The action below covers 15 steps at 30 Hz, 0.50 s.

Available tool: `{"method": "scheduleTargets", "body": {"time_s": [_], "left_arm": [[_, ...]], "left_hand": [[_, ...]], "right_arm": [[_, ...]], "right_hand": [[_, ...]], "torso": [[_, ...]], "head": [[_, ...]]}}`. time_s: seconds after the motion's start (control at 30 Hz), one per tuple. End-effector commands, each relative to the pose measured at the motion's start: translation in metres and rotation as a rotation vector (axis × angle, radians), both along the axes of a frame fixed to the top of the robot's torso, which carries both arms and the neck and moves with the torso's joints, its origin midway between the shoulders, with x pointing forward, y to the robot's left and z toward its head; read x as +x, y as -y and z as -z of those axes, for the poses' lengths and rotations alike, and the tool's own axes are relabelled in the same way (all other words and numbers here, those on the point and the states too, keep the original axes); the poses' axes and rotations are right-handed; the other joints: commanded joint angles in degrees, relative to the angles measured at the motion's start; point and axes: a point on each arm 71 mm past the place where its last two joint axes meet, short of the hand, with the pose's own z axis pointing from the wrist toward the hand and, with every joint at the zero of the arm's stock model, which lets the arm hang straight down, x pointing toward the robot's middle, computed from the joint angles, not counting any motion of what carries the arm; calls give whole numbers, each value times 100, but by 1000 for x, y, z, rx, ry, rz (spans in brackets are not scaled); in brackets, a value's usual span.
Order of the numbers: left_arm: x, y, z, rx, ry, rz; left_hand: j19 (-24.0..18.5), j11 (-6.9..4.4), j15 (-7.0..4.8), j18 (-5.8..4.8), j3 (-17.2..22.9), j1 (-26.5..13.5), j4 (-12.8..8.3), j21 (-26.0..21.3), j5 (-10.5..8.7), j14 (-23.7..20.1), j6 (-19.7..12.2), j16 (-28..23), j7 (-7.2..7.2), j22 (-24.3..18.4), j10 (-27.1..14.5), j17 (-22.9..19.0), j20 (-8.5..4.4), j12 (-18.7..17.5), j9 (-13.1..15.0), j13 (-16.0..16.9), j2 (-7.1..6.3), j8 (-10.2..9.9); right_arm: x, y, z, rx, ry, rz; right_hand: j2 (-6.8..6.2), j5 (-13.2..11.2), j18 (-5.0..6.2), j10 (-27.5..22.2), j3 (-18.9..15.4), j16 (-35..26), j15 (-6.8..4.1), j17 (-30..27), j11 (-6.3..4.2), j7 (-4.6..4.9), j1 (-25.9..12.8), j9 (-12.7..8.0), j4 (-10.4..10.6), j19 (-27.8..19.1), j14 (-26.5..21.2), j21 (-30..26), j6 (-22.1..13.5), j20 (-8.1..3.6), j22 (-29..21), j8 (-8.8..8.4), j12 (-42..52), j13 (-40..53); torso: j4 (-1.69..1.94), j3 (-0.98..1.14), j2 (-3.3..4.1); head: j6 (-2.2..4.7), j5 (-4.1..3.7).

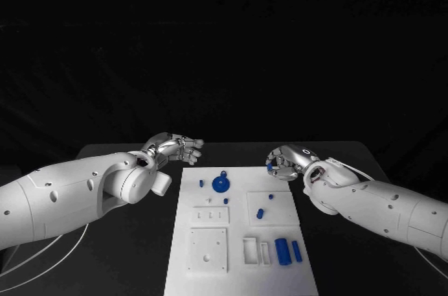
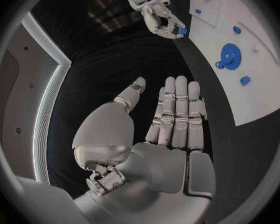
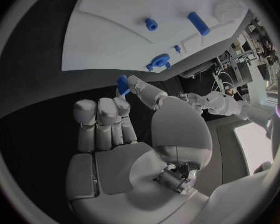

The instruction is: Assemble the parts on the task board

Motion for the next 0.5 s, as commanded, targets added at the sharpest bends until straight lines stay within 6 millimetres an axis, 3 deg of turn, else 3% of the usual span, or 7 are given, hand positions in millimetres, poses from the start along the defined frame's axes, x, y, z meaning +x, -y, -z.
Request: {"method": "scheduleTargets", "body": {"time_s": [0.03, 0.2, 0.5], "left_arm": [[-4, 11, 4, 100, -41, 69], [-6, 20, 6, 167, -48, 85], [-11, 41, 11, 246, -84, 117]], "left_hand": [[186, -115, -124, 101, -63, -47, -8, 260, 2, 184, 79, 286, -26, 169, 250, 142, -100, 121, 8, 124, -4, 5], [270, -201, -284, 60, -96, -103, -55, 749, -3, 235, 97, 764, -63, 158, 450, 353, -295, 278, -12, 394, -34, -113], [238, -243, -400, 4, -81, -239, -7, 1165, -8, 242, 51, 1192, -78, 142, 504, 445, -456, 533, -39, 760, -140, -272]], "right_arm": [[-2, -10, -6, -86, -11, 47], [-13, -38, -16, -100, -23, 13], [-35, -85, -25, -97, -15, -58]], "right_hand": [[-10, 12, 706, 10, -5, -25, -56, 7, -41, 156, -44, 29, 38, 17, -2, -24, 213, -29, 9, 24, -22, -3], [-26, 15, 707, 13, -4, -26, -59, 11, -44, 152, -52, 31, 55, 26, -2, -29, 218, -34, 9, 25, -24, -3], [-40, 31, 707, 19, 4, -30, -65, 16, -50, 147, -69, 36, 93, 47, -2, -33, 227, -42, 13, 25, -29, -4]], "torso": [[-5, -4, -16], [-14, -13, -43], [-17, -24, -87]], "head": [[24, 10], [38, 55], [42, 153]]}}
